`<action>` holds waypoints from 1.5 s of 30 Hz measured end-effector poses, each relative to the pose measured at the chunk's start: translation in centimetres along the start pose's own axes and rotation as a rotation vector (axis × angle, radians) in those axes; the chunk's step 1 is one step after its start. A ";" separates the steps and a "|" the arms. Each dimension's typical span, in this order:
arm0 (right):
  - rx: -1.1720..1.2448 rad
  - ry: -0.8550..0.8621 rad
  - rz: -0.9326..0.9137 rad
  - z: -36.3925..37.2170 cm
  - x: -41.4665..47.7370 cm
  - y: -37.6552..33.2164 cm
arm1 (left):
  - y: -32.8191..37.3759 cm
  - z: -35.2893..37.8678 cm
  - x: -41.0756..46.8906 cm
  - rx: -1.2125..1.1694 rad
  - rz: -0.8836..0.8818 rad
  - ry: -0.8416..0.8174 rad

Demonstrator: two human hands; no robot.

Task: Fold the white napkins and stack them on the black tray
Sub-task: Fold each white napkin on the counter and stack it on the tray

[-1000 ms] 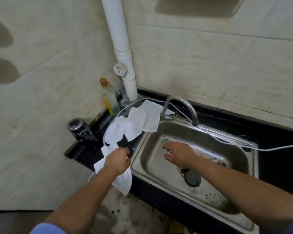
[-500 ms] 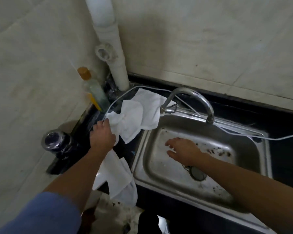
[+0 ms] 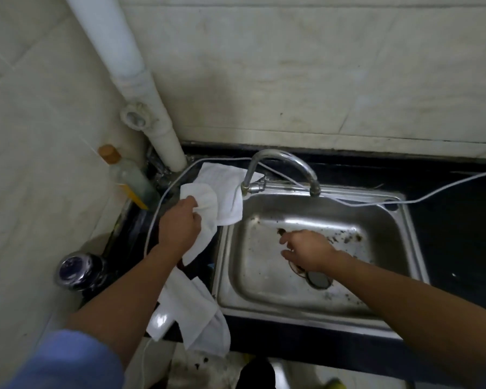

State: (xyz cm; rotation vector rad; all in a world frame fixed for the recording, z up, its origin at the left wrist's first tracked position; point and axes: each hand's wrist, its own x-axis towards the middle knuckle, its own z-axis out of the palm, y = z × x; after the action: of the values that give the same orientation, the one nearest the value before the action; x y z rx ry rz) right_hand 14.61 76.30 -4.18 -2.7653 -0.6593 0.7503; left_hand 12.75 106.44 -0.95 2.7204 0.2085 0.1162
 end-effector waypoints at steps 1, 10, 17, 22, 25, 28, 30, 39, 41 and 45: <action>0.002 0.011 0.013 -0.2 -0.9 0.7 | 1.3 0.0 -0.3 -0.001 0.036 -0.002; 0.054 0.101 0.143 0.1 -16.3 12.0 | 20.0 3.8 -6.0 -0.028 0.230 -0.001; 0.109 0.175 0.355 1.2 -30.9 24.0 | 36.9 10.0 -11.5 -0.093 0.433 -0.110; 0.203 0.220 0.505 1.2 -38.1 30.6 | 47.2 13.8 -13.7 -0.145 0.588 -0.188; 0.247 0.237 0.577 2.0 -40.8 33.5 | 52.3 16.2 -14.2 -0.137 0.653 -0.245; 0.299 0.240 0.646 2.8 -42.5 35.8 | 56.5 18.5 -14.2 -0.134 0.715 -0.293; 0.330 0.248 0.696 3.2 -43.5 37.5 | 58.9 20.5 -14.1 -0.152 0.748 -0.333; 0.397 0.212 0.866 4.8 -43.9 43.9 | 61.5 29.6 -14.0 -0.050 0.825 -0.558; 0.417 0.182 0.863 5.5 -43.2 44.4 | 60.2 30.9 -14.2 0.018 0.845 -0.661; 0.439 0.143 0.823 5.9 -41.4 45.5 | 57.4 31.9 -14.3 0.082 0.886 -0.865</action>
State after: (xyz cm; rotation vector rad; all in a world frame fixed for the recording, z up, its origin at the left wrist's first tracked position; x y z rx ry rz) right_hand -3.73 17.30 -5.11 -2.5638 0.6498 0.6946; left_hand 9.65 39.63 -7.63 2.4517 -1.2265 -0.8071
